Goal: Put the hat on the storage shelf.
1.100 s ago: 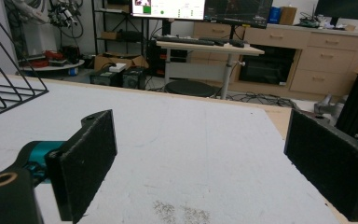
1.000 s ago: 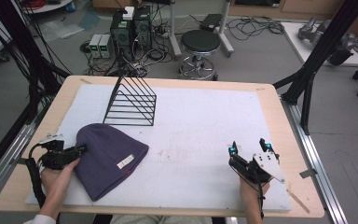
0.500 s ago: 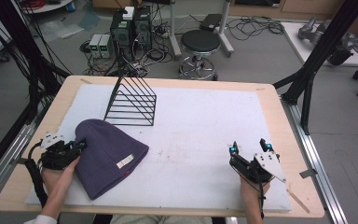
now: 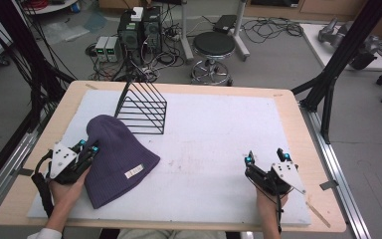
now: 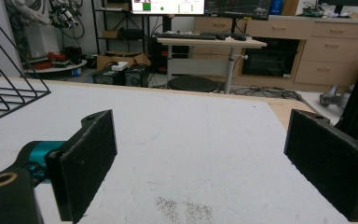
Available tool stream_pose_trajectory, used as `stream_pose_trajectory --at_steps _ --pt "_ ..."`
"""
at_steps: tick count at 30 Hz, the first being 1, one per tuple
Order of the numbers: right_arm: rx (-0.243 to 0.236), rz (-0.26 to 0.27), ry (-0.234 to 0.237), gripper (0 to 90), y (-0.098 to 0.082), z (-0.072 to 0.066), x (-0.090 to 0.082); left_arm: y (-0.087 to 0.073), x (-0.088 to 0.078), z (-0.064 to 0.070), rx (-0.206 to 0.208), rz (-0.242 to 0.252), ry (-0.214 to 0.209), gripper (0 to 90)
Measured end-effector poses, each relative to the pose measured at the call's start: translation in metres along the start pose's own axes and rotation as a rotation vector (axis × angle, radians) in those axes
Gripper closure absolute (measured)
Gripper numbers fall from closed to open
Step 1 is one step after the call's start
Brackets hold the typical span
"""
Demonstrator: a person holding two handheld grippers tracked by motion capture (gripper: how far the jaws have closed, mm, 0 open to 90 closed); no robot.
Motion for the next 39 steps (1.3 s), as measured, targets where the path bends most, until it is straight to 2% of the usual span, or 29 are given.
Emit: stream_pose_trajectory --at_steps 2,4,9,14,20,23,28,31,35,38,39 --pt "0.001 0.000 -0.001 8.5 0.000 0.000 0.000 0.005 0.002 0.005 0.005 0.035 -0.016 78.4" --pt "0.002 0.000 -0.001 8.5 0.000 0.000 0.000 0.010 0.003 0.008 0.031 0.061 -0.030 78.3" --pt "0.000 0.006 -0.006 8.5 0.000 0.001 -0.001 0.022 -0.004 0.011 0.057 0.159 -0.044 78.3" --pt "0.005 0.008 -0.011 8.5 0.000 0.001 -0.002 0.036 -0.008 0.010 0.047 0.233 -0.105 78.3" --pt "0.010 0.023 -0.015 8.5 0.002 0.001 -0.003 0.052 -0.009 0.013 0.029 0.298 -0.160 78.2" --pt "0.012 0.042 -0.019 8.5 0.003 0.001 -0.005 0.061 -0.006 0.017 0.023 0.325 -0.178 78.2" --pt "0.035 0.154 -0.018 8.5 0.010 0.004 -0.012 0.073 0.000 0.022 0.010 0.371 -0.204 78.2" --pt "0.051 0.180 0.008 8.4 0.012 0.005 -0.013 0.081 0.004 0.025 0.004 0.400 -0.224 78.1" --pt "0.115 0.184 0.098 8.4 0.017 0.004 -0.008 0.089 0.009 0.028 -0.003 0.426 -0.257 78.1" --pt "0.158 0.240 0.120 8.4 0.026 0.002 -0.008 0.093 0.012 0.030 -0.013 0.440 -0.274 78.1" --pt "0.178 0.242 0.125 8.4 0.028 0.001 -0.006 0.094 0.013 0.031 -0.012 0.441 -0.275 78.1"
Point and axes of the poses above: each handheld gripper's, and its own axes: x roughly forward along the jaws, y roughly out of its top, z roughly to its right, the point moved 1 cm from there along x, roughly forward along the jaws, and after that the axes turned 12 degrees about z, right-handed, at the moved point
